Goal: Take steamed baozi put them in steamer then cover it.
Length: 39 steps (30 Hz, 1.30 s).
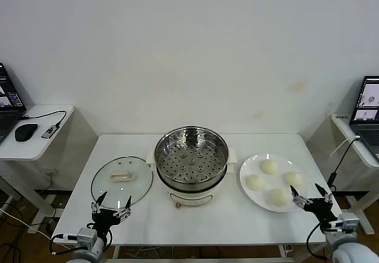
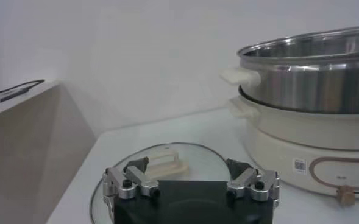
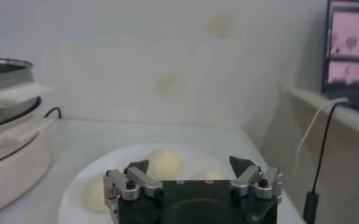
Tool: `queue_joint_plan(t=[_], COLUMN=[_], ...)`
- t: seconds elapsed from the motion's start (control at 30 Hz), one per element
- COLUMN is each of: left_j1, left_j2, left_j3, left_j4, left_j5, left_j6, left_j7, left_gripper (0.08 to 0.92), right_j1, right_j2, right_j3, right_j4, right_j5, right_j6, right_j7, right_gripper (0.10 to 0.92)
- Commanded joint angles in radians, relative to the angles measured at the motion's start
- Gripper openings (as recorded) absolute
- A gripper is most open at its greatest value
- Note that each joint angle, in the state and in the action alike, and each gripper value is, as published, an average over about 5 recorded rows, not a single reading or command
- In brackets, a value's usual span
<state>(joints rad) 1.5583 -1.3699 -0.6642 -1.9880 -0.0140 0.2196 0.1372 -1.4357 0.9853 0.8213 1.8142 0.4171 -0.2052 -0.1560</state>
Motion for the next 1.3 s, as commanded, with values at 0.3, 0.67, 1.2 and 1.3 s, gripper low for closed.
queue_joint_plan(t=[0.3,0.67,1.2,1.3], left_j1=[0.046,0.068,0.107,0.107], left_j2=[-0.030,-0.027,-0.038,-0.038], left_j3=[0.005,-0.002,0.002,0.003], left_j4=[-0.036,-0.121,-0.163,-0.153], left_j5=[0.028,0.022,0.006,0.011], left_j6=[-0.002,0.004,0.010,0.009], left_j7=[0.000,0.020,0.016,0.016], left_gripper=[0.823,0.823,0.823,0.823], right_j1=[0.568,1.261,1.345,1.333], right_j2=[-0.462,-0.428,-0.111,-0.070], right_j3=[-0.202,-0.861,-1.083,-1.054], right_j4=[-0.345,-0.597,-0.939,-0.978], right_j5=[-0.420,-0.756,-1.043,-1.082], right_j6=[0.115,0.220,0.352,0.356], right_j7=[-0.733,-1.189,-1.132,-1.115], right_gripper=[0.823,0.823,0.823,0.823])
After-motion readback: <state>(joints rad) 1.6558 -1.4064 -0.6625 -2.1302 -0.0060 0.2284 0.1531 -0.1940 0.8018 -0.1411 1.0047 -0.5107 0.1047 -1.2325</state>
